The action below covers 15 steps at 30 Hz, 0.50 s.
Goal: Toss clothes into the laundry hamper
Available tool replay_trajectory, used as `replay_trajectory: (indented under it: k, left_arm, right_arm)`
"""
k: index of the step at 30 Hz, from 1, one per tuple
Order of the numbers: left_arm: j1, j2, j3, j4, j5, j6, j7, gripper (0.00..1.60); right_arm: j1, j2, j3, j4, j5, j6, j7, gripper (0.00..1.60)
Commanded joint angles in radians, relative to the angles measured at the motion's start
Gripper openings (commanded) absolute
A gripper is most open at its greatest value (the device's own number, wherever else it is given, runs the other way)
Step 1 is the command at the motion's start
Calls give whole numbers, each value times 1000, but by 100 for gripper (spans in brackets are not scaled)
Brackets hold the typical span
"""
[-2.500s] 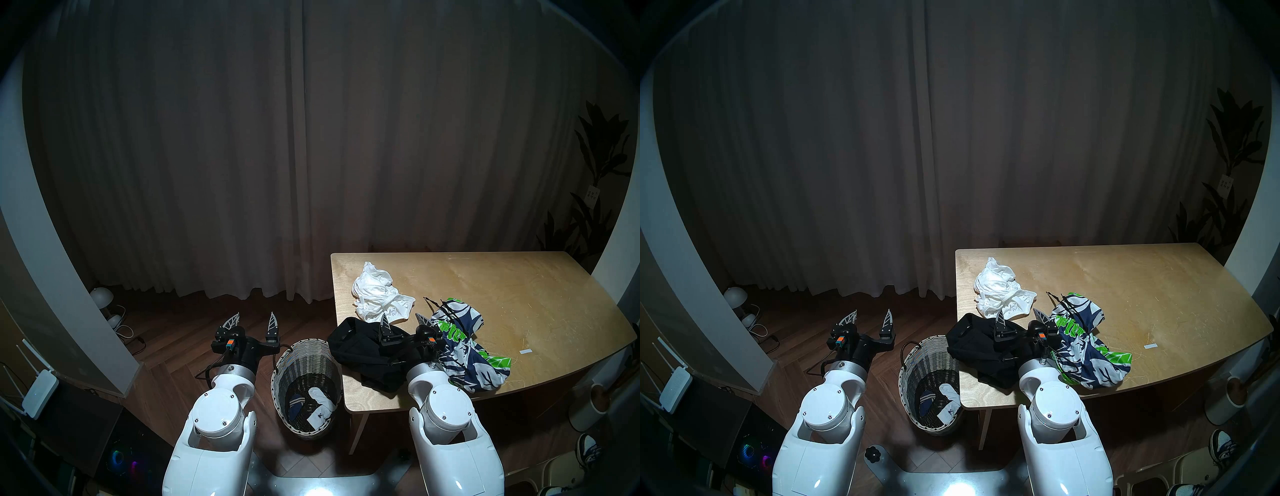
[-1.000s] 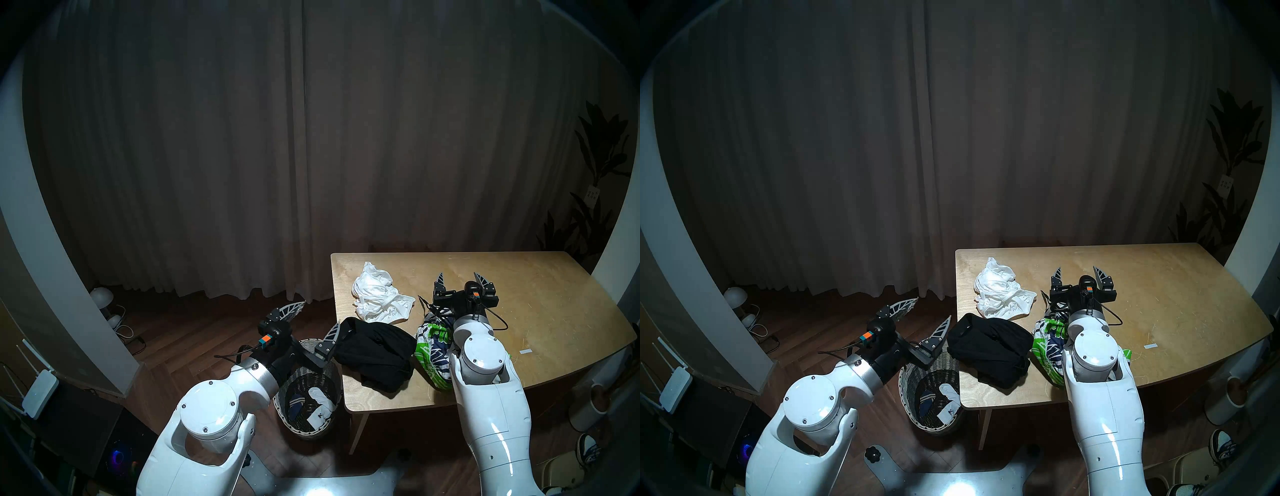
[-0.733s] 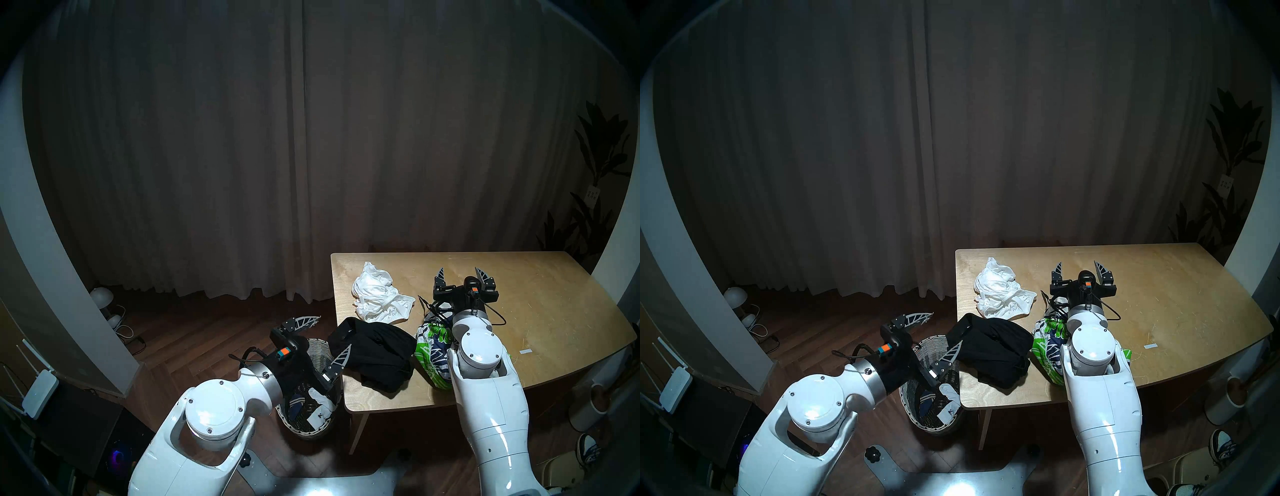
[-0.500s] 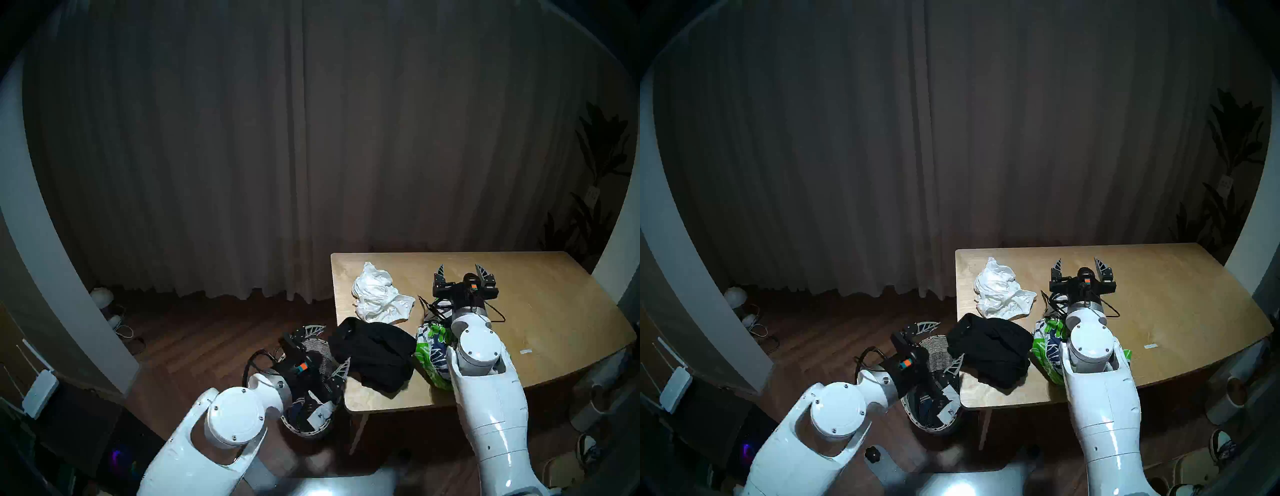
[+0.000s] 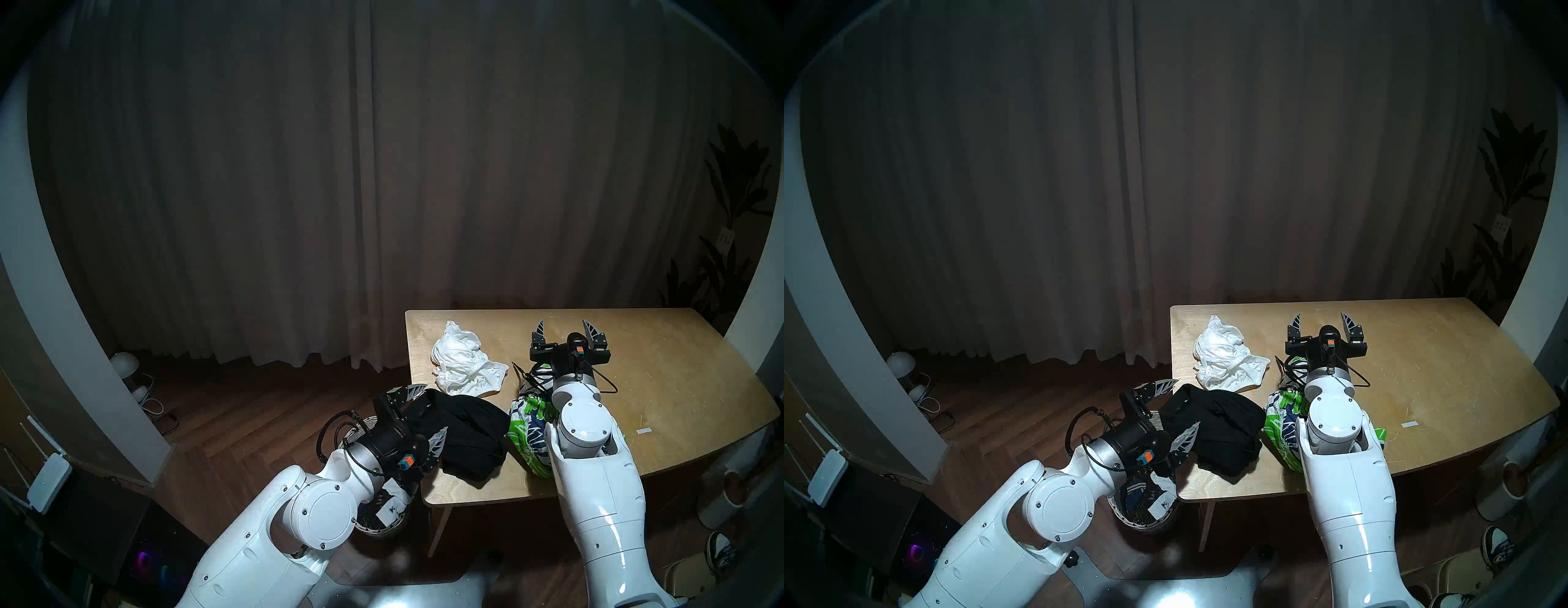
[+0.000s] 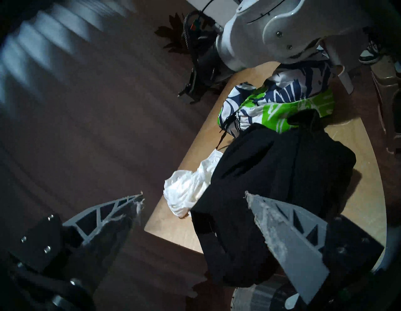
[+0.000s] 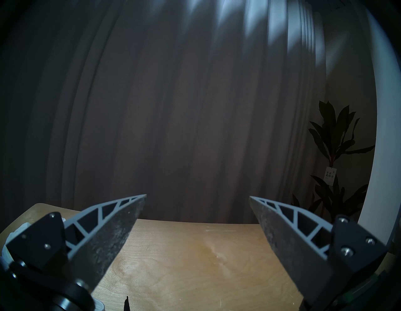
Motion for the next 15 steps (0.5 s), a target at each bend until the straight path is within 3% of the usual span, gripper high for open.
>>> replay_trajectory:
  k: [1, 2, 3, 5, 7, 8, 10, 15]
  left_arm:
    - [55, 114, -71, -101, 19, -65, -92, 160]
    - [63, 136, -80, -112, 12, -70, -104, 160]
    - [85, 121, -109, -117, 17, -85, -130, 160]
    - [93, 176, -116, -136, -54, -64, -160, 160]
    - [98, 177, -138, -125, -79, -68, -199, 160]
    - [93, 146, -154, -103, -144, -44, -233, 160]
    - [59, 100, -150, -49, -194, -20, -258, 160]
    - [-41, 15, -115, 54, -273, 32, -291, 160]
  right_arm:
    - [17, 0, 1, -16, 3, -20, -3, 160]
    - [17, 0, 0, -15, 3, -21, -4, 160]
    - [17, 1, 0, -15, 3, -21, -5, 160]
    - [17, 1, -1, -14, 4, -23, -6, 160]
    - [17, 2, -1, -13, 4, -26, -7, 160]
    - [17, 2, -2, -13, 5, -26, -8, 160]
    - [17, 3, -2, -13, 5, -27, -9, 160]
    - [18, 4, -4, -12, 5, -26, -11, 160]
